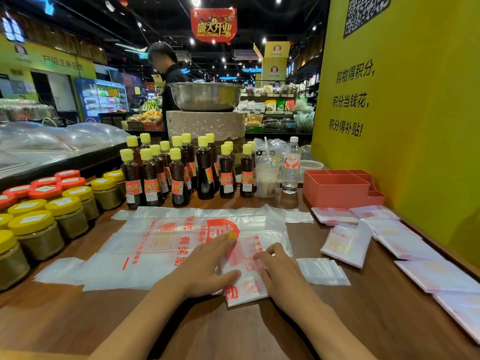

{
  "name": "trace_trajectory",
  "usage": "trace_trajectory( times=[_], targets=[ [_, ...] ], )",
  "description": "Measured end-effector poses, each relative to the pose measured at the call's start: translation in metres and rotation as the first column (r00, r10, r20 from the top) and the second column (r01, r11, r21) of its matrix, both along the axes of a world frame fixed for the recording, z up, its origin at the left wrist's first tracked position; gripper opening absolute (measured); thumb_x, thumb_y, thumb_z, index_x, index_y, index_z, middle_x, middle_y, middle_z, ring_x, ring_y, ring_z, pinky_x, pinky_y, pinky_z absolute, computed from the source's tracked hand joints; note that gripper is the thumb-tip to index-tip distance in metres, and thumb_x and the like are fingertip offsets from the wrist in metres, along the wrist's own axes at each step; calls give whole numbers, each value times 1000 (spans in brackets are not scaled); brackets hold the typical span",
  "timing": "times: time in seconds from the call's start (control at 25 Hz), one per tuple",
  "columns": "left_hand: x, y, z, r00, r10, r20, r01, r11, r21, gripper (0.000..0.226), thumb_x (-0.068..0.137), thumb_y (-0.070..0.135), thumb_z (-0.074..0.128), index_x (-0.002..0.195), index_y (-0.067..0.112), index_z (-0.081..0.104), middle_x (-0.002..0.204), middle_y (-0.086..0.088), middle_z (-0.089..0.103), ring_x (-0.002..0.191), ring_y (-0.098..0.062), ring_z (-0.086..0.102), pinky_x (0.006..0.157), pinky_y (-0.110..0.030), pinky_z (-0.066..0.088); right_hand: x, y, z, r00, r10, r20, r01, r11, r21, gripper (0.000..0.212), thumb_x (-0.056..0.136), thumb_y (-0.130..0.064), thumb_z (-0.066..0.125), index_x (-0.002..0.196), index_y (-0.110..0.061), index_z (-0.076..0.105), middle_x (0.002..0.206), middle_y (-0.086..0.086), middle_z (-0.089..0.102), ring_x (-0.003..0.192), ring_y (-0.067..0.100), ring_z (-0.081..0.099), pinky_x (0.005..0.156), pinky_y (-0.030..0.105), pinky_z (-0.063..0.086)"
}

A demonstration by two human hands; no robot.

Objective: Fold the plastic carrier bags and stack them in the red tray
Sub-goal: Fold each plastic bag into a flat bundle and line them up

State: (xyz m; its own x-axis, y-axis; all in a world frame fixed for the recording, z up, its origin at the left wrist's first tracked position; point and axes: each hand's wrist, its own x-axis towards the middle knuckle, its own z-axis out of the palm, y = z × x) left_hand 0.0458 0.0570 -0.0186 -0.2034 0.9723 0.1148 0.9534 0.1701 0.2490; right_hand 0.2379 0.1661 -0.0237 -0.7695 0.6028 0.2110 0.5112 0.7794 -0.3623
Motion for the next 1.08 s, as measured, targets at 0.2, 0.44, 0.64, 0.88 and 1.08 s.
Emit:
trace_trajectory(
  times=[0.2,0.44,0.64,0.88,1.08],
  targets=[
    [3,5,-5,1000,8,-14,-7,997,75,76,89,74,43,154,40,23,159,16,29,142,-8,29,116,-32,23,-1,-2,7,1000,-21,-21,23,996,88,45,109,-34,29,152,-23,37,159,-4,31,145,17,31,120,31,21],
    [8,7,-8,997,-13,-72,22,991,130,65,94,70,40,150,37,35,147,14,43,128,-4,39,105,-22,29,-5,0,1,983,71,170,-81,995,53,55,109,-42,20,161,-28,12,168,-11,5,153,2,0,125,34,-7],
    [11,10,-7,992,9,-130,-6,1000,23,60,102,59,29,156,34,26,160,9,28,144,-11,24,117,-31,18,-5,3,-4,976,91,199,-97,995,21,60,106,-48,21,161,-28,9,168,-12,4,152,1,-2,124,36,-11],
    [14,8,-5,993,16,-116,-17,1000,-10,57,106,50,26,157,26,24,163,7,23,147,-13,20,120,-32,14,-10,-3,5,995,90,51,-93,994,59,53,108,-42,24,159,-28,25,165,-12,22,150,-1,13,123,25,-3],
    [17,8,-6,987,24,-156,-28,999,-21,60,106,51,22,159,25,14,166,5,14,152,-13,12,122,-32,7,-10,1,-3,966,118,229,-125,992,16,61,106,-49,22,162,-27,8,168,-10,1,153,2,-2,125,35,-7]
  ],
)
